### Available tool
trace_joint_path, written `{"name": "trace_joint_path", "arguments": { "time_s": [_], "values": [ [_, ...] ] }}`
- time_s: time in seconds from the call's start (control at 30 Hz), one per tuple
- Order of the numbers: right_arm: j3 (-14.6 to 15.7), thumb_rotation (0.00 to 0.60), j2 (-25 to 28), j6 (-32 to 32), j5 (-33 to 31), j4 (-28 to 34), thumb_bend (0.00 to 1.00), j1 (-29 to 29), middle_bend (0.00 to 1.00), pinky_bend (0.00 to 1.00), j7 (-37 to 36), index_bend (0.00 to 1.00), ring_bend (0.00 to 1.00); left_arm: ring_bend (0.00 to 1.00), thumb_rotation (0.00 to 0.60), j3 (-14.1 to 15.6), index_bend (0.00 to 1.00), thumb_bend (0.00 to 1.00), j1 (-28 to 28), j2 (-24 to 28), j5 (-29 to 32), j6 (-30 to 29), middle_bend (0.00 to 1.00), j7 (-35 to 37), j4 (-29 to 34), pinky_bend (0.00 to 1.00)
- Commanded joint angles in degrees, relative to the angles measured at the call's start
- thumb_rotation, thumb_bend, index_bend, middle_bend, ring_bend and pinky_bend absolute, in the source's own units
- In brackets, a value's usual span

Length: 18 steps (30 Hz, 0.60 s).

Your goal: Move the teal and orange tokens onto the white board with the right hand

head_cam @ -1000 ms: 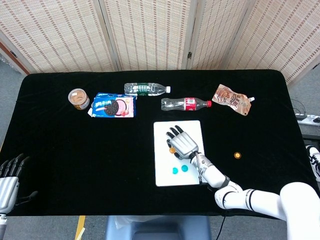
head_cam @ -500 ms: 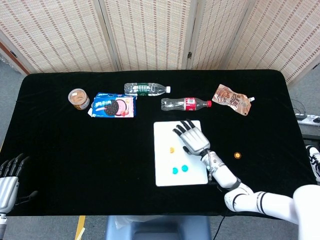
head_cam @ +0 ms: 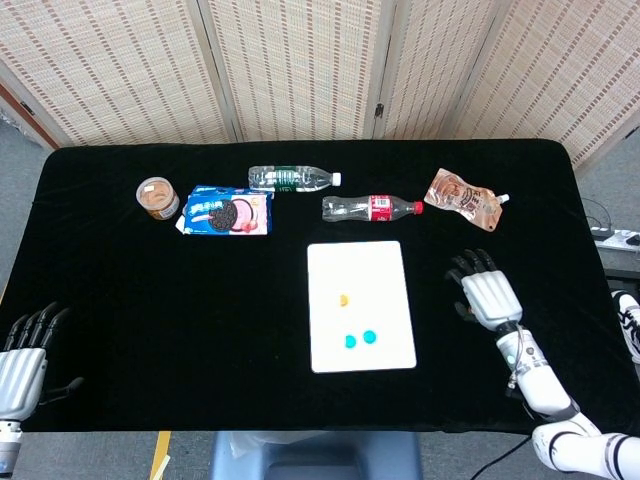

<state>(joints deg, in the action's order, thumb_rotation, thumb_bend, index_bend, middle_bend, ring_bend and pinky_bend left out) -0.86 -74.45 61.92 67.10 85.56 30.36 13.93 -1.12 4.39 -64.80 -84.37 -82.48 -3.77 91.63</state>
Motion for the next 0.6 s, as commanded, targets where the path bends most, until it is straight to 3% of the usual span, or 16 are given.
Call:
{"name": "trace_joint_path", "arguments": {
  "time_s": [0.03,0.6],
  "values": [
    [1.69,0.6,-0.01,0.26,0.68,-2.92,0.44,-2.74,0.16,0.0,-3.37,0.33,0.04,0.0,0.6,-0.05,0.0,0.12,0.16,-0.02,-0.12,0.06,0.0,-0.21,0.2,0.0],
    [1.21,0.6,-6.9,-5.63,2.53,-16.69,0.44,-4.89,0.16,0.0,-10.14,0.35,0.04,0.0,0.6,0.29,0.0,0.12,0.04,0.58,-0.63,-0.57,0.0,-1.49,1.89,0.0]
  ]
}}
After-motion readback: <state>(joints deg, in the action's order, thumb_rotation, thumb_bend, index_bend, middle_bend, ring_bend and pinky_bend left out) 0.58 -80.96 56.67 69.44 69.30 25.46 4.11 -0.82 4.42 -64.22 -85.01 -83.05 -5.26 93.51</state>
